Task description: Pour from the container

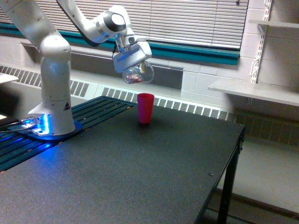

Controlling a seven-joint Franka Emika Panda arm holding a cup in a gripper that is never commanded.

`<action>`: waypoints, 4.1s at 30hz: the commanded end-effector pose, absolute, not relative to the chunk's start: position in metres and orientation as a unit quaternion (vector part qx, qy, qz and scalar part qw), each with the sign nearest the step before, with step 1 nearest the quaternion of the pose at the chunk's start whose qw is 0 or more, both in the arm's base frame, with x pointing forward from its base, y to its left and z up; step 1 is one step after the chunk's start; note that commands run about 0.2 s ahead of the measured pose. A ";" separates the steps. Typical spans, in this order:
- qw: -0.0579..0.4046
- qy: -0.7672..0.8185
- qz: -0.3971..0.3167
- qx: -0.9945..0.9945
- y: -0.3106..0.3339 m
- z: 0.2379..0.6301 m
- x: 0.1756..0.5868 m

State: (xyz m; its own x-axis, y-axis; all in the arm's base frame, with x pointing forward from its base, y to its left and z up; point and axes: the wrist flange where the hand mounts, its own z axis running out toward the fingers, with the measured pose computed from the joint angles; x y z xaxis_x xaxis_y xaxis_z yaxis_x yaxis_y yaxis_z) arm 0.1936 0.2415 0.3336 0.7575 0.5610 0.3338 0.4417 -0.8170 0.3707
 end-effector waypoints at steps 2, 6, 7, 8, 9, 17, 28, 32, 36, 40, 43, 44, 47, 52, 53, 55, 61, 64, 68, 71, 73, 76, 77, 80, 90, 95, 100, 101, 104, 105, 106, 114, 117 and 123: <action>0.149 0.269 0.206 0.929 0.235 0.315 0.184; 0.152 0.274 0.205 0.927 0.235 0.312 0.183; 0.152 0.275 0.205 0.927 0.235 0.312 0.182; 0.153 0.275 0.206 0.926 0.235 0.311 0.182; 0.154 0.276 0.206 0.926 0.235 0.311 0.182; 0.160 0.283 0.205 0.923 0.235 0.307 0.179; 0.169 0.289 0.204 0.920 0.233 0.303 0.178; 0.172 0.290 0.202 0.919 0.233 0.302 0.178; 0.176 0.293 0.202 0.918 0.232 0.300 0.178; 0.181 0.297 0.201 0.916 0.231 0.299 0.178; 0.184 0.301 0.198 0.915 0.230 0.297 0.177; 0.185 0.301 0.197 0.914 0.230 0.297 0.177; 0.188 0.301 0.197 0.914 0.229 0.296 0.177; 0.192 0.304 0.196 0.912 0.228 0.294 0.177; 0.192 0.305 0.196 0.912 0.228 0.294 0.177; 0.194 0.306 0.195 0.911 0.228 0.293 0.177; 0.197 0.308 0.193 0.911 0.227 0.291 0.176; 0.198 0.308 0.192 0.911 0.227 0.291 0.176; 0.201 0.310 0.191 0.909 0.226 0.290 0.176; 0.203 0.310 0.191 0.909 0.226 0.289 0.175; 0.204 0.311 0.190 0.908 0.226 0.289 0.175; 0.206 0.314 0.190 0.907 0.226 0.288 0.175; 0.207 0.315 0.189 0.907 0.226 0.288 0.175; 0.210 0.316 0.188 0.906 0.225 0.287 0.174; 0.217 0.321 0.187 0.903 0.223 0.285 0.175; 0.220 0.324 0.186 0.901 0.222 0.285 0.175; 0.223 0.328 0.185 0.899 0.222 0.284 0.174; 0.224 0.329 0.185 0.899 0.222 0.284 0.174; 0.226 0.332 0.183 0.897 0.222 0.283 0.173; 0.226 0.333 0.183 0.897 0.222 0.283 0.173; 0.227 0.334 0.184 0.896 0.222 0.283 0.173; 0.234 0.337 0.181 0.894 0.222 0.282 0.172; 0.235 0.339 0.180 0.893 0.222 0.281 0.171; 0.237 0.342 0.181 0.891 0.222 0.279 0.170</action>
State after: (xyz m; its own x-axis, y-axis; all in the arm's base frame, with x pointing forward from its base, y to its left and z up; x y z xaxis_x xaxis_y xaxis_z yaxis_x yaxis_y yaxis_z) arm 0.1791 0.2296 0.2920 0.7106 0.6772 0.1908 0.5084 -0.6817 0.5261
